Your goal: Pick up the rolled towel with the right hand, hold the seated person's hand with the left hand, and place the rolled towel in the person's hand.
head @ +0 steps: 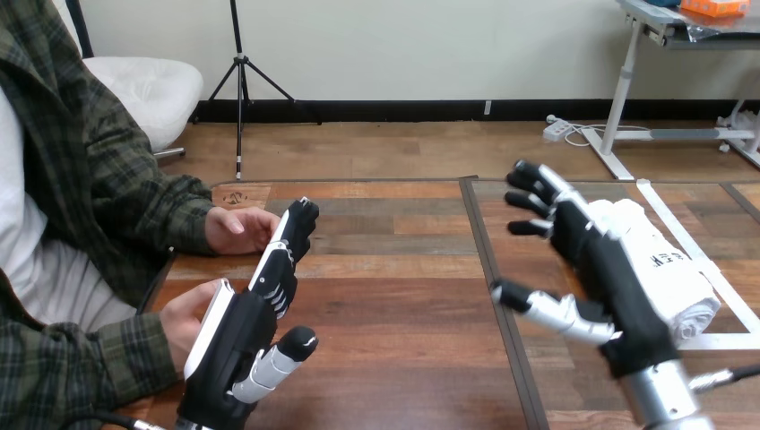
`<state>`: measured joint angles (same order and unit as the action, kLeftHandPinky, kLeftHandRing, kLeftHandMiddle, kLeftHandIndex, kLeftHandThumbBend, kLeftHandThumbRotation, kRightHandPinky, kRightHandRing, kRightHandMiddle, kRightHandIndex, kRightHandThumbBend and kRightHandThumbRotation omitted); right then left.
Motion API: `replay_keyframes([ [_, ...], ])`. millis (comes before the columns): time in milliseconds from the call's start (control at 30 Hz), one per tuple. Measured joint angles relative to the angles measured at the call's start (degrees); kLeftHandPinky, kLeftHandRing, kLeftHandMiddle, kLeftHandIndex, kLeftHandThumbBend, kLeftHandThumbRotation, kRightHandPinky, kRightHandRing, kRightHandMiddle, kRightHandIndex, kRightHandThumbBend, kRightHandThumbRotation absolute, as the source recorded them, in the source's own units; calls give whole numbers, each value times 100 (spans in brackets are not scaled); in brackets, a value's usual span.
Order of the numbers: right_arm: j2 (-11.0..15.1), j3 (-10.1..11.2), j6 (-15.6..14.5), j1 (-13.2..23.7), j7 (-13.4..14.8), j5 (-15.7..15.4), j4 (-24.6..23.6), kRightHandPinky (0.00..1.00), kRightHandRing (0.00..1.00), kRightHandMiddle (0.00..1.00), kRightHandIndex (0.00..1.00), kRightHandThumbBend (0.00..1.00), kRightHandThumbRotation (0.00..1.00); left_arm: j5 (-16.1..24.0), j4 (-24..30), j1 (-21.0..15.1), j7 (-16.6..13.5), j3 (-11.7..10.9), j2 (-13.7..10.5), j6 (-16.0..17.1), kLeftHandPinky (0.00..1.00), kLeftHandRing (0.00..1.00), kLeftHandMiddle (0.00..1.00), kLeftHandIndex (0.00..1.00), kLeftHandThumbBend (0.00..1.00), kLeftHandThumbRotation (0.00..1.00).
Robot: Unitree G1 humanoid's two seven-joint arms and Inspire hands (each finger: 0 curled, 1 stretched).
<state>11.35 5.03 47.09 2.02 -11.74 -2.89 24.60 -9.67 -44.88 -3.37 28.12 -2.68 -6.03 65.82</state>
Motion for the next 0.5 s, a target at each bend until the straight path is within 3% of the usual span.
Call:
replay_keyframes([
  [500, 330, 197, -1864, -2, 134, -182, -1326, 78, 90, 89, 93, 99, 49, 107, -3, 84, -3, -2, 11, 0, 100, 100, 100, 100, 100, 89],
])
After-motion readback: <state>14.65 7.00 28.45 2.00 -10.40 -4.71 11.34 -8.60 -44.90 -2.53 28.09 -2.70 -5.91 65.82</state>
